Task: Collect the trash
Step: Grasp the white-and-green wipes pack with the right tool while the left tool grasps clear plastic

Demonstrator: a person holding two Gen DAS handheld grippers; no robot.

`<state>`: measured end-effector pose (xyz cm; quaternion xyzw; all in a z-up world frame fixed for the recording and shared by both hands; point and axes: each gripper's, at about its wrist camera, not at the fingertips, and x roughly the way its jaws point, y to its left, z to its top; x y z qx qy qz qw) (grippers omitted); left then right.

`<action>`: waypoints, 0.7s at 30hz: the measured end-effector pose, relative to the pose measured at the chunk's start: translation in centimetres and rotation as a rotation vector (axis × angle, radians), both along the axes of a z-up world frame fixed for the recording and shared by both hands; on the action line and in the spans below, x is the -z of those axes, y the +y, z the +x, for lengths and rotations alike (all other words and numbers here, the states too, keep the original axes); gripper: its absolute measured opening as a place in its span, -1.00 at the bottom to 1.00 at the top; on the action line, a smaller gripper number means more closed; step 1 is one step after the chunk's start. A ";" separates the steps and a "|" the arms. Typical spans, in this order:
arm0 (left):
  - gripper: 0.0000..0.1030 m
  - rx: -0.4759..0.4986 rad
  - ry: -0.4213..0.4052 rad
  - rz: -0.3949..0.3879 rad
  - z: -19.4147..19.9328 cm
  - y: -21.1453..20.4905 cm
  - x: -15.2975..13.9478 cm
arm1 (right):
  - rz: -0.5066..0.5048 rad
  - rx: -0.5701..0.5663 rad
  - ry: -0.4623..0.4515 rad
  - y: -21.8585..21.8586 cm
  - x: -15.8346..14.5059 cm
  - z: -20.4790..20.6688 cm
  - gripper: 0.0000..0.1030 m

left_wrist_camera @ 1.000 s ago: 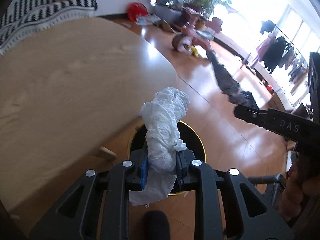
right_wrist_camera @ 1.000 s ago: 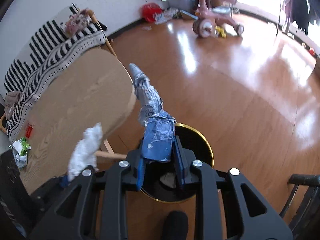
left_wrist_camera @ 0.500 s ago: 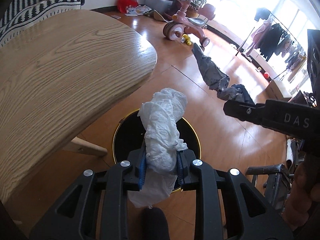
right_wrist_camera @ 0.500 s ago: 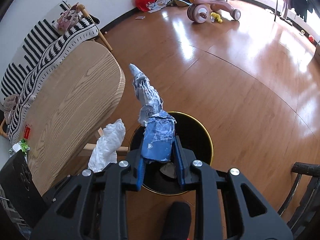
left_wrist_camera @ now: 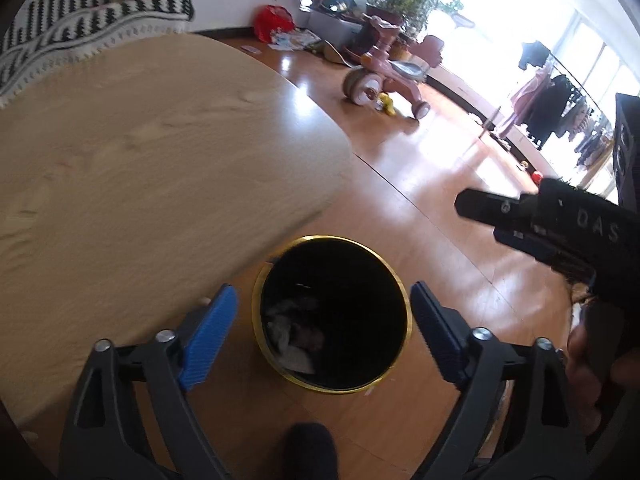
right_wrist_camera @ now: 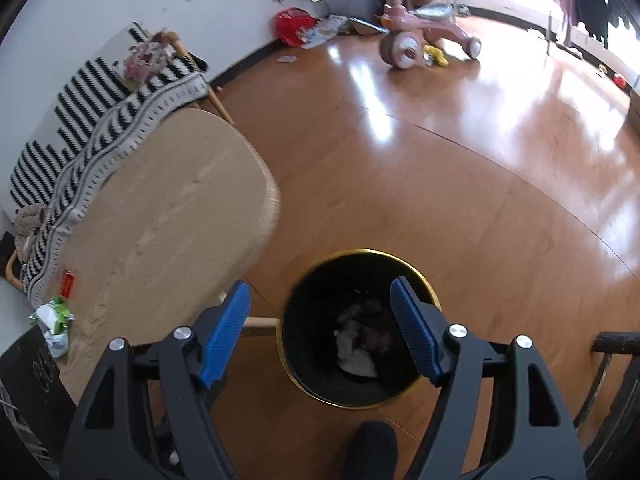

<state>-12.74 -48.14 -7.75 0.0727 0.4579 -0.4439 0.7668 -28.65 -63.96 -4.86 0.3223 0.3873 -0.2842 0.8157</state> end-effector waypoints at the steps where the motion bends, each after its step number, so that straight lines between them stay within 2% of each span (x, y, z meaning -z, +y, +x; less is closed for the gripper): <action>1: 0.74 -0.015 -0.020 0.002 0.6 1.5 -0.7 | -0.011 -0.016 -0.014 0.7 -0.5 0.8 0.47; 4: 0.78 -0.065 -0.074 0.023 2.6 5.6 -2.3 | -0.051 -0.073 -0.043 3.3 -1.9 3.5 0.63; 9: 0.79 -0.211 -0.147 0.057 7.2 15.1 -5.0 | -0.099 -0.188 -0.105 8.8 -3.8 8.8 0.65; 10: 0.79 -0.255 -0.168 0.062 8.4 18.1 -5.7 | -0.099 -0.212 -0.125 10.0 -4.2 10.0 0.65; 13: 0.81 -0.337 -0.204 0.053 10.4 24.1 -7.2 | -0.106 -0.299 -0.171 14.1 -5.0 13.4 0.65; 15: 0.81 -0.431 -0.231 0.044 11.7 29.3 -7.9 | -0.115 -0.361 -0.191 16.8 -5.4 15.7 0.65; 17: 0.82 -0.498 -0.225 0.022 12.9 32.7 -8.3 | -0.110 -0.436 -0.210 19.9 -5.4 18.3 0.65; 21: 0.82 -0.598 -0.143 -0.032 15.6 38.1 -8.2 | -0.092 -0.543 -0.226 25.0 -5.0 22.6 0.65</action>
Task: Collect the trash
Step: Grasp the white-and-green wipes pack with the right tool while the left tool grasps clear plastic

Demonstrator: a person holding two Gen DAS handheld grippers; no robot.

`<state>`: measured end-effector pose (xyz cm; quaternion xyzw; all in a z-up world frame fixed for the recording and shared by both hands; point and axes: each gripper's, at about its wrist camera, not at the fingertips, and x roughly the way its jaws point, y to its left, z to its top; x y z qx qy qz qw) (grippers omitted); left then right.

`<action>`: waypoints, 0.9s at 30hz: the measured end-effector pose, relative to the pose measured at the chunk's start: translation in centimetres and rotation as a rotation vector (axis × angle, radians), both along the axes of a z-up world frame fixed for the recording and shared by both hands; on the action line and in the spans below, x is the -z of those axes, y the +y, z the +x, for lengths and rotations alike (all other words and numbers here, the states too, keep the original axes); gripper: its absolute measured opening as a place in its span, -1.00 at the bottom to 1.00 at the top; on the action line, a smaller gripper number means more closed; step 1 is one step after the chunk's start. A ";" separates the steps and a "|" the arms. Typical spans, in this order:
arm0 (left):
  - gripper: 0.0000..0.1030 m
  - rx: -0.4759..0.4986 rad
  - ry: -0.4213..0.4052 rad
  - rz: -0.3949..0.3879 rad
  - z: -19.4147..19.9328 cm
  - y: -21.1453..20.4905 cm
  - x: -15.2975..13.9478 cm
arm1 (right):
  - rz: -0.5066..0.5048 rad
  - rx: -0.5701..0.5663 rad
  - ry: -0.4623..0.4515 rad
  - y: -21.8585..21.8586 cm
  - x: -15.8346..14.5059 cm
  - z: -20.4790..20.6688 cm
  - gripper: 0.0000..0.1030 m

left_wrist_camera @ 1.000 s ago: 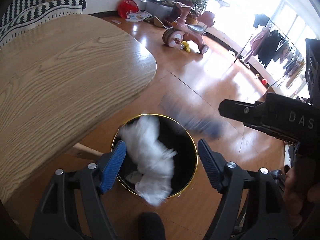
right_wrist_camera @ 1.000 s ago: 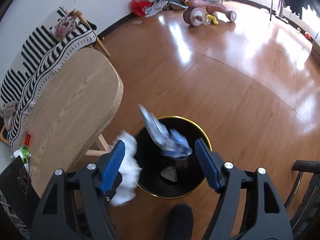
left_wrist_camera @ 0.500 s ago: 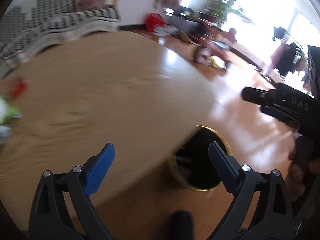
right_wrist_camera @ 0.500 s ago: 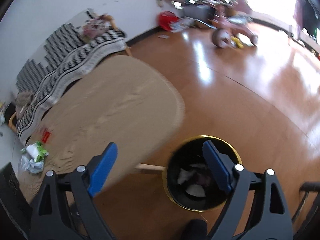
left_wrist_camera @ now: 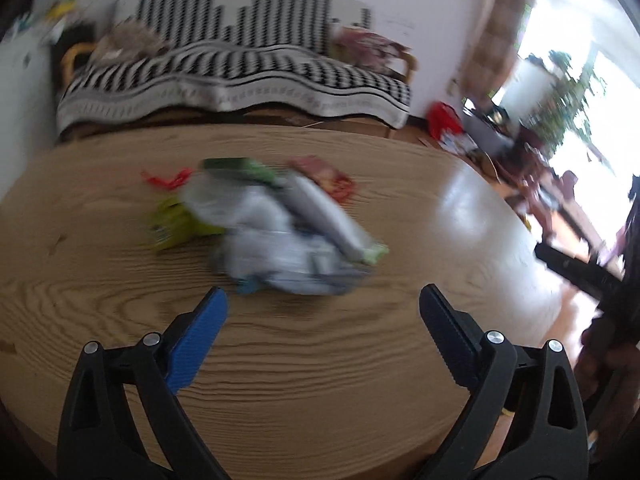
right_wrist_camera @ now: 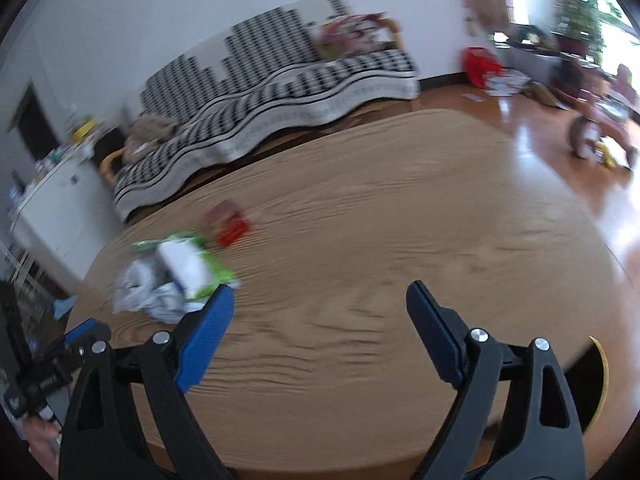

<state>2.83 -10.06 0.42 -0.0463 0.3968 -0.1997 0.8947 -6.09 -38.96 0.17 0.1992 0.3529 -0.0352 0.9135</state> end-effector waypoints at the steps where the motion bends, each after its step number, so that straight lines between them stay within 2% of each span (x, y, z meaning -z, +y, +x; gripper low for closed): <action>1: 0.82 -0.013 0.010 -0.014 0.5 0.7 0.1 | 0.000 -0.022 0.000 1.2 0.2 0.9 0.65; 6: 0.82 -0.088 0.072 -0.047 3.9 2.7 1.2 | 0.002 -0.109 0.017 5.9 1.5 5.9 0.65; 11: 0.82 -0.126 0.148 -0.096 6.3 2.1 3.0 | 0.085 -0.181 0.056 8.5 3.7 10.3 0.65; 17: 0.77 -0.120 0.152 -0.086 7.8 1.5 4.3 | 0.062 -0.228 0.101 11.3 6.4 13.5 0.65; 18: 0.69 -0.119 0.150 -0.085 7.9 1.5 4.5 | 0.059 -0.239 0.104 11.8 6.7 14.0 0.65; 20: 0.23 -0.110 0.167 -0.094 8.1 1.6 4.8 | 0.058 -0.250 0.098 12.3 7.0 14.5 0.62; 21: 0.12 -0.101 0.178 -0.114 8.3 1.8 4.9 | 0.066 -0.255 0.094 12.2 7.1 14.4 0.49; 22: -0.14 -0.095 0.184 -0.134 8.3 2.0 4.8 | 0.076 -0.262 0.093 12.3 7.2 14.7 0.37; 23: -0.36 -0.093 0.186 -0.134 8.2 2.0 4.8 | 0.088 -0.271 0.096 12.4 7.2 14.8 0.15; 25: -0.61 -0.085 0.180 -0.112 8.0 2.2 4.5 | 0.080 -0.284 0.098 12.6 7.1 14.6 -0.02; 27: -0.71 -0.088 0.167 -0.090 7.6 2.5 4.1 | 0.074 -0.298 0.092 13.0 6.9 14.3 -0.15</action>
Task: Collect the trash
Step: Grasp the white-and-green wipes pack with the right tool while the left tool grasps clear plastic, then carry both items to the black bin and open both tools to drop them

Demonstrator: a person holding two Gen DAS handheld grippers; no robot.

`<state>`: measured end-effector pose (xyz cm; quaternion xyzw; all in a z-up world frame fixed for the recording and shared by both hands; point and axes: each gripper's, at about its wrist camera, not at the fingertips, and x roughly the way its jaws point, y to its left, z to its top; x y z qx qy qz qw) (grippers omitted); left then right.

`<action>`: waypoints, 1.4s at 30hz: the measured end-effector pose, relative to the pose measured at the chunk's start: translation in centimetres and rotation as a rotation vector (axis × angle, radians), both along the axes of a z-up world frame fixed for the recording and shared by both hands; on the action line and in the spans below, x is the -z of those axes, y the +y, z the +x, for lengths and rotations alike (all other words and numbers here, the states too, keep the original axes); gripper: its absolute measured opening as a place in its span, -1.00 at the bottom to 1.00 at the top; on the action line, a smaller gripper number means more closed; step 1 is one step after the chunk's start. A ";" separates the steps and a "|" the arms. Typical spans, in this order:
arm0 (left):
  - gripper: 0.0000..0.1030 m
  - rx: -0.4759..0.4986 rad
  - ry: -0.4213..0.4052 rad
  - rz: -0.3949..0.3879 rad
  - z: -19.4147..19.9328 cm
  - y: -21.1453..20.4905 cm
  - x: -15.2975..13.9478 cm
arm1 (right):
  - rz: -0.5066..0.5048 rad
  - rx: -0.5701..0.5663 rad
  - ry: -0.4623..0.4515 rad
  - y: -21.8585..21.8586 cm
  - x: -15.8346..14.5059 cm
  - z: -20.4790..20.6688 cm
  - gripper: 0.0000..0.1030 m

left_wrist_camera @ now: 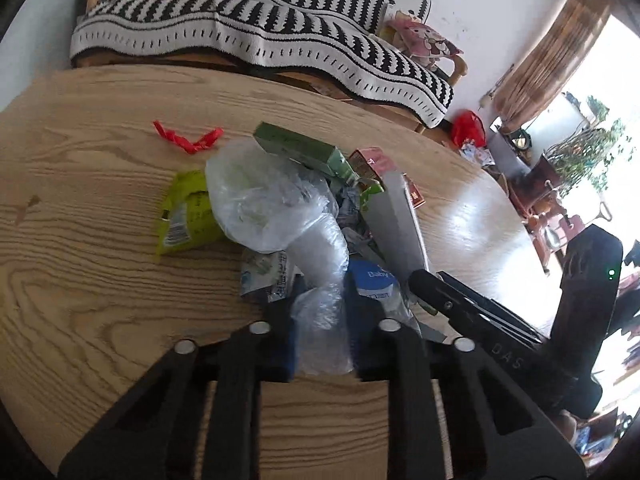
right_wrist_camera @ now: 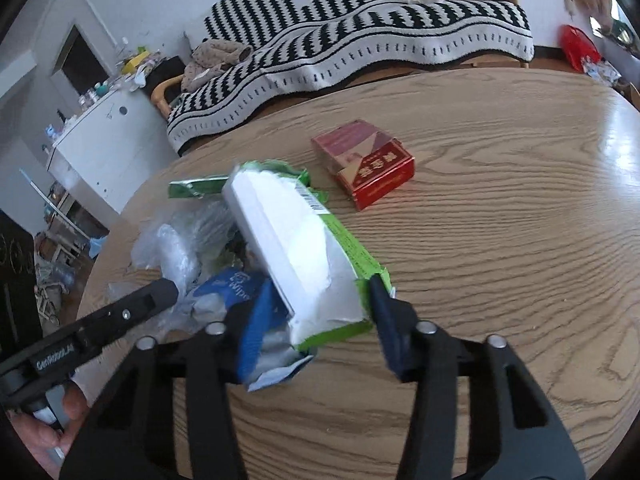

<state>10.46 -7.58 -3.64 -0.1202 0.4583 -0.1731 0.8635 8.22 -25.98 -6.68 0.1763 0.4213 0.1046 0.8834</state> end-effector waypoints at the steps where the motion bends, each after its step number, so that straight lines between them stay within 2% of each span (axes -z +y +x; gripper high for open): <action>1: -0.76 0.000 -0.007 0.004 -0.2 0.2 -0.4 | 0.000 -0.004 -0.007 0.1 -0.3 -0.3 -0.18; 3: -0.80 0.004 -0.027 0.013 -0.7 0.7 -1.0 | -0.004 -0.004 -0.032 0.2 -1.2 -0.9 -0.20; 8: -0.88 0.013 -0.137 0.039 -2.8 2.3 -3.8 | 0.006 0.004 -0.105 -0.4 -4.1 -3.2 -0.22; 9: -0.95 0.014 -0.151 0.039 -3.0 2.4 -4.2 | 0.005 0.009 -0.112 -0.6 -4.5 -3.6 -0.22; 12: -0.96 0.016 -0.203 0.023 -3.8 3.3 -5.5 | 0.006 0.020 -0.121 -1.2 -5.0 -4.5 -0.22; 24: -0.97 0.007 -0.263 0.005 -4.2 3.7 -7.4 | 0.003 0.066 -0.159 -4.1 -7.3 -8.0 -0.22; 30: -0.97 0.047 -0.323 -0.014 -5.7 1.8 -9.2 | -0.018 0.118 -0.172 -7.3 -8.4 -10.9 -0.22; 36: -0.97 0.131 -0.378 -0.035 -8.3 -1.9 -10.8 | -0.030 0.208 -0.183 -12.7 -9.4 -15.5 -0.22; 42: -0.97 0.271 -0.415 -0.052 -11.8 -8.3 -11.7 | -0.083 0.343 -0.179 -19.9 -9.8 -22.3 -0.22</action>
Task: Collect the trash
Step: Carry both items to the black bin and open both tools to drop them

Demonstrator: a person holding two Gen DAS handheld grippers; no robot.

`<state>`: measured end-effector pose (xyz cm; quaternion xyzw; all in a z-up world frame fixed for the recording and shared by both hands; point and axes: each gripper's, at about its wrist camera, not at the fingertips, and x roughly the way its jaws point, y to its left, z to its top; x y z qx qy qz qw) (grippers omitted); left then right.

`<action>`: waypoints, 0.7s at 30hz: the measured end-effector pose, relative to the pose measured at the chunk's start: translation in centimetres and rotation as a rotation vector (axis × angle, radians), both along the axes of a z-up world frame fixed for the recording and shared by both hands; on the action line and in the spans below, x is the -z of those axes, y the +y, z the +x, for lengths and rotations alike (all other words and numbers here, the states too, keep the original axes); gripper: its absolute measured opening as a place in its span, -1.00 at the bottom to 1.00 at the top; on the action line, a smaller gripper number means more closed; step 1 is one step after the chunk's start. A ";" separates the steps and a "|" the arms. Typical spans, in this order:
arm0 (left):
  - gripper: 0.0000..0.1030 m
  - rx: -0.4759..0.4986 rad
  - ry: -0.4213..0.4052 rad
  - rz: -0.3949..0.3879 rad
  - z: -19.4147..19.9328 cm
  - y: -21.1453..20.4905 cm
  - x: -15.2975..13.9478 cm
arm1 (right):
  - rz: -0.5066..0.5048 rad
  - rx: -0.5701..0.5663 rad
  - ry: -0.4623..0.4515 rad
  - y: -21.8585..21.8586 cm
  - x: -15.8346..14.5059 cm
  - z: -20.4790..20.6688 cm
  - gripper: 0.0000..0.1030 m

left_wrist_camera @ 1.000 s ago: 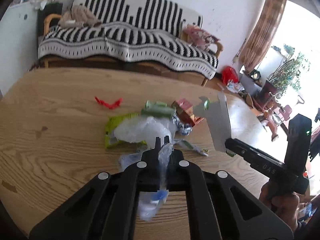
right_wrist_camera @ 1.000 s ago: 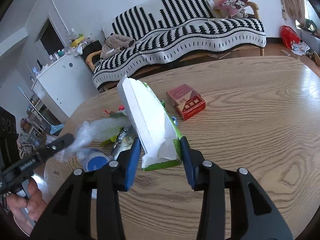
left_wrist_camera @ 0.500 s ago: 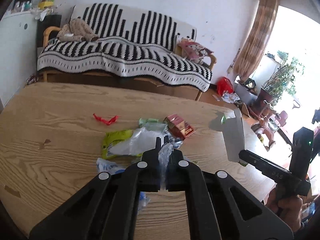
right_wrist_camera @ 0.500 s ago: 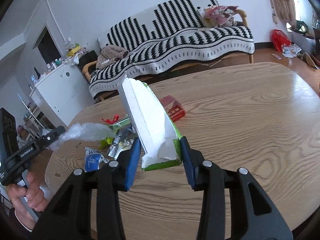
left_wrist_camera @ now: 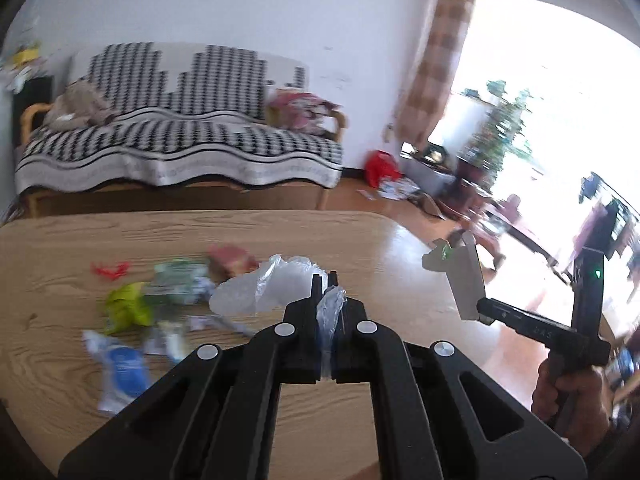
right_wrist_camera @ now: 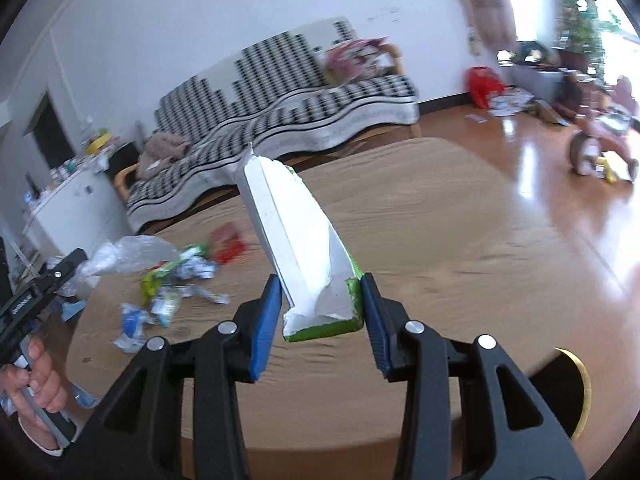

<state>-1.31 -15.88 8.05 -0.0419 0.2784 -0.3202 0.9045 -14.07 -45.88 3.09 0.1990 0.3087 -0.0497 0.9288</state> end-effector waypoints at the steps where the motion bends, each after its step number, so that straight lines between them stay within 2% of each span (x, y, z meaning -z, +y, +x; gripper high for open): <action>1: -0.97 0.033 -0.001 0.005 -0.8 -1.7 0.1 | -0.006 0.030 0.007 -1.3 0.1 -1.2 -0.22; 7: -0.97 0.221 0.012 0.055 -5.7 -11.7 2.1 | -0.010 0.212 0.070 -9.5 1.7 -8.2 -0.22; 12: -0.97 0.362 0.076 0.035 -9.9 -19.7 4.7 | 0.041 0.345 0.146 -15.4 4.5 -13.3 -0.21; 14: -0.97 0.428 0.116 0.039 -11.6 -23.3 6.3 | 0.061 0.380 0.173 -16.9 5.8 -14.7 -0.21; 16: -0.97 0.479 0.139 0.080 -13.4 -26.7 8.2 | 0.085 0.406 0.208 -18.1 7.1 -15.6 -0.21; 21: -0.97 0.536 0.192 0.160 -15.6 -31.6 12.2 | 0.119 0.442 0.317 -19.8 9.7 -16.2 -0.21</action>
